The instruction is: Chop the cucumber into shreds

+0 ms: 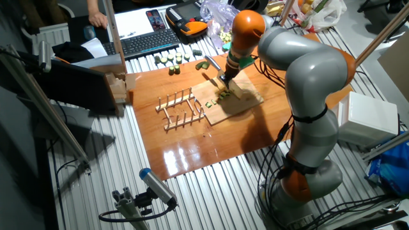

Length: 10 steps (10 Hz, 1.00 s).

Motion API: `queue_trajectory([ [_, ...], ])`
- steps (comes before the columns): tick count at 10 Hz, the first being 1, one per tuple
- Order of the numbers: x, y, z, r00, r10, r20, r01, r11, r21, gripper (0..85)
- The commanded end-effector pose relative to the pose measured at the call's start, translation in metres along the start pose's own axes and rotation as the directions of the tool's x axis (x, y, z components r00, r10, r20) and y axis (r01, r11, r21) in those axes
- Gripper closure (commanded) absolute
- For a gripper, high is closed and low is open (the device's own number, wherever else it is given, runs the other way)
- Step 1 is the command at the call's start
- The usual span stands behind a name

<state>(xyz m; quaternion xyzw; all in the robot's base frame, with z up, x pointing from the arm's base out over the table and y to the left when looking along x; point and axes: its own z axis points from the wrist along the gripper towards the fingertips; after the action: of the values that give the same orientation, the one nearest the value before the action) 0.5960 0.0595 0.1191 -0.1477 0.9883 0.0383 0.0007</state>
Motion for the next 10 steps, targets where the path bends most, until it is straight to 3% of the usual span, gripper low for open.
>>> queue_trajectory([
  [1,0.001,0.003,0.007,1.000,0.004,0.009,-0.004,1.000,0.007,85.0],
  [2,0.003,0.005,0.014,1.000,0.001,0.020,-0.001,1.000,0.021,85.0],
  [8,0.005,-0.005,0.038,0.999,-0.008,0.050,0.008,1.000,0.008,85.0],
  [10,0.003,-0.003,0.029,0.999,-0.036,0.036,0.036,0.999,-0.002,85.0],
])
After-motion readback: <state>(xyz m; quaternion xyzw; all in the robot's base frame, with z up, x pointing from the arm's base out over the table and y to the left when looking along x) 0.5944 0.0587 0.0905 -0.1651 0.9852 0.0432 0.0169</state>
